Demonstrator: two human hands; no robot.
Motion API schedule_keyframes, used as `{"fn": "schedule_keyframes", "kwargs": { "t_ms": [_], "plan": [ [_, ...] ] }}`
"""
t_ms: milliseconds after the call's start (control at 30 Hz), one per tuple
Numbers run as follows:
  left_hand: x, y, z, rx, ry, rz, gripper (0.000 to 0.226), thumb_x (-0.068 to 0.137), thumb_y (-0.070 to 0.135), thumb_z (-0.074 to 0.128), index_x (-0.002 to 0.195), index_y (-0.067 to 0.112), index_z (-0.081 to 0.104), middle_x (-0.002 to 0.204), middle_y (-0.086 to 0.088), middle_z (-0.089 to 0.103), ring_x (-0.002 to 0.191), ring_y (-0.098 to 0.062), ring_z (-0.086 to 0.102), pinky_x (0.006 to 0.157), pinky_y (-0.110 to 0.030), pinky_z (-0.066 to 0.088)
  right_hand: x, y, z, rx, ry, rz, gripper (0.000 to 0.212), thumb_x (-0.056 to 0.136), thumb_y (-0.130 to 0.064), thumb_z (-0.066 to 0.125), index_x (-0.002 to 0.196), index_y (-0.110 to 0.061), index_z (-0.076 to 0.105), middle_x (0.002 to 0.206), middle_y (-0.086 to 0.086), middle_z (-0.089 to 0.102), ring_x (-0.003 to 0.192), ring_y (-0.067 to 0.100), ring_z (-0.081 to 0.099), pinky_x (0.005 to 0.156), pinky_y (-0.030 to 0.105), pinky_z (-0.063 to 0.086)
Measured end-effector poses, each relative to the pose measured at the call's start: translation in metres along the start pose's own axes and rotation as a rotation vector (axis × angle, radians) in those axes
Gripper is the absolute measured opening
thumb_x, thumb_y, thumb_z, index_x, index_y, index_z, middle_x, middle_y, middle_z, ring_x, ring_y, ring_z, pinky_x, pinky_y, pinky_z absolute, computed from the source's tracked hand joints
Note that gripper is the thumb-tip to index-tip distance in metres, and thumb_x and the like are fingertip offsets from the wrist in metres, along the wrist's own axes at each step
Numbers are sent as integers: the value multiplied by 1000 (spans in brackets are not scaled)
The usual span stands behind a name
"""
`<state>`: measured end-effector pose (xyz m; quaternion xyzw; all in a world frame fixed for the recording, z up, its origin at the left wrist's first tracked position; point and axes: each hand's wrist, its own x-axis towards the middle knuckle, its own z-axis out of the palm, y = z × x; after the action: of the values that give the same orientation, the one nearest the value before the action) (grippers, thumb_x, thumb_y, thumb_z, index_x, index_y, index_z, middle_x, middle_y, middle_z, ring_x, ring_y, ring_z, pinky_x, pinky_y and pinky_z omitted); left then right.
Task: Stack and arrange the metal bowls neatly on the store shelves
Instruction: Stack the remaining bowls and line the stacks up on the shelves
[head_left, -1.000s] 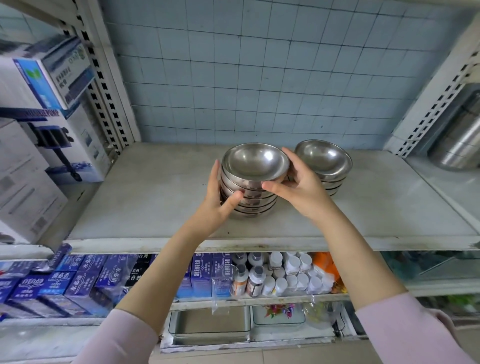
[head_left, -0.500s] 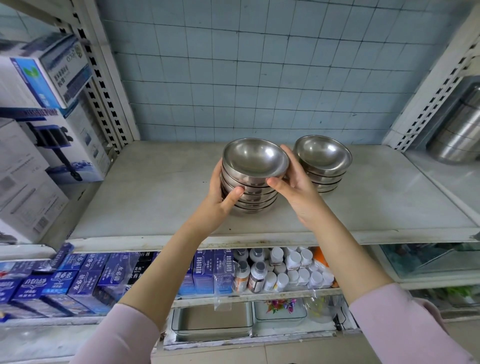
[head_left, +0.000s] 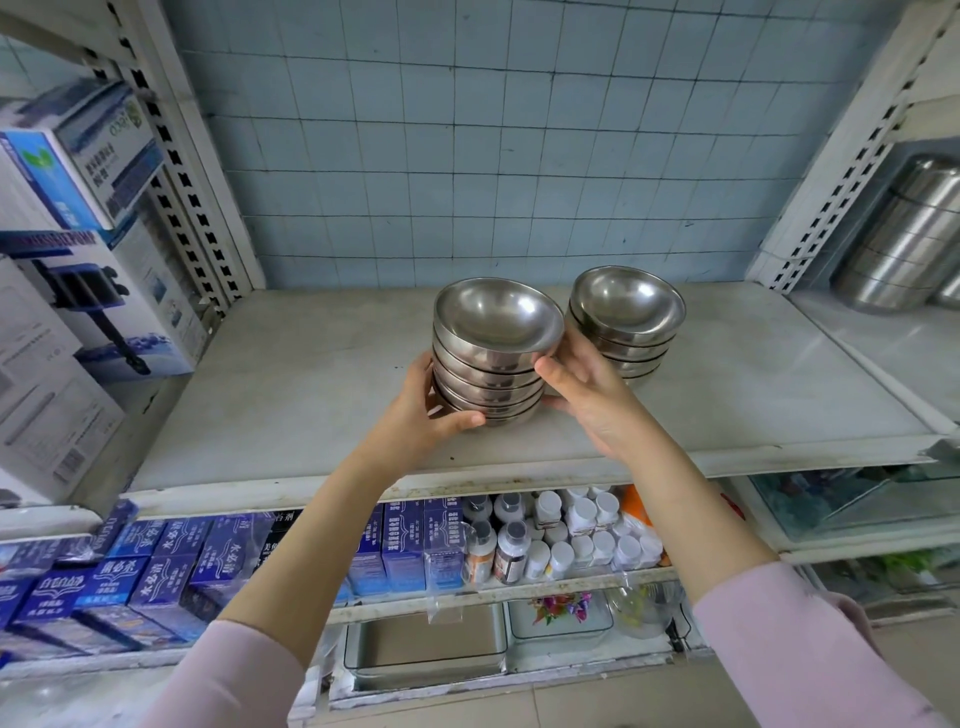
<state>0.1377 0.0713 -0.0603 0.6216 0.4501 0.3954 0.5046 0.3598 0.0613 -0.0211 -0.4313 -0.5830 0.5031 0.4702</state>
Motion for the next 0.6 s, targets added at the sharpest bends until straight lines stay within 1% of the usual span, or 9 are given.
{"fn": "schedule_keyframes", "kwargs": {
  "t_ms": [33,100,167,200,267,333,433,533,600],
  "plan": [
    [-1,0,0,0,14,7,88,72,11,80,141,20,26,140,-7,50,123,-17,55,109,-38,42,-2,-1,0,14,12,-3,57,81,-35,71,132,-45,48,133,-17,61,130,8,51,111,45,39],
    [-5,2,1,5,30,35,87,73,10,81,143,16,30,136,-5,54,121,-17,57,108,-39,43,-8,-6,1,27,23,-14,62,78,-38,73,136,-41,48,132,-14,61,128,10,52,108,46,42],
    [-13,8,1,19,32,82,86,73,18,82,143,17,33,133,-2,58,119,-15,59,106,-38,45,-18,-14,1,26,33,-21,66,76,-43,73,138,-39,47,126,-14,64,120,8,57,101,45,48],
    [-18,12,2,24,29,108,86,72,22,82,143,17,34,131,-1,59,118,-15,60,105,-38,46,-24,-18,0,25,38,-31,63,77,-43,72,135,-42,49,124,-14,65,118,7,59,99,44,50],
    [-27,24,10,32,35,153,85,70,27,83,141,18,37,128,-1,62,116,-16,61,103,-39,47,-38,-28,-3,28,55,-67,56,79,-41,71,131,-44,51,123,-12,67,117,7,60,95,39,53],
    [-36,35,21,27,58,191,88,68,31,86,142,20,39,127,1,63,114,-17,62,102,-39,48,-52,-40,-11,47,79,-101,55,83,-37,71,133,-39,51,124,-11,67,118,8,61,92,32,55],
    [-43,52,45,25,102,247,92,63,40,86,142,25,42,128,7,63,114,-15,62,101,-33,48,-72,-58,-27,57,110,-145,56,82,-38,70,134,-32,52,124,-8,68,118,10,62,91,32,56],
    [-43,68,75,30,97,302,89,65,46,85,141,27,44,127,6,63,114,-16,62,99,-33,49,-92,-77,-51,51,133,-184,48,85,-38,70,130,-37,54,125,-11,67,117,7,62,81,25,56],
    [-39,78,100,22,77,312,89,64,49,84,141,27,44,127,6,63,114,-15,63,98,-33,50,-108,-87,-73,32,143,-195,51,80,-48,74,127,-43,56,126,-12,66,117,5,61,79,21,55]
  ]
}}
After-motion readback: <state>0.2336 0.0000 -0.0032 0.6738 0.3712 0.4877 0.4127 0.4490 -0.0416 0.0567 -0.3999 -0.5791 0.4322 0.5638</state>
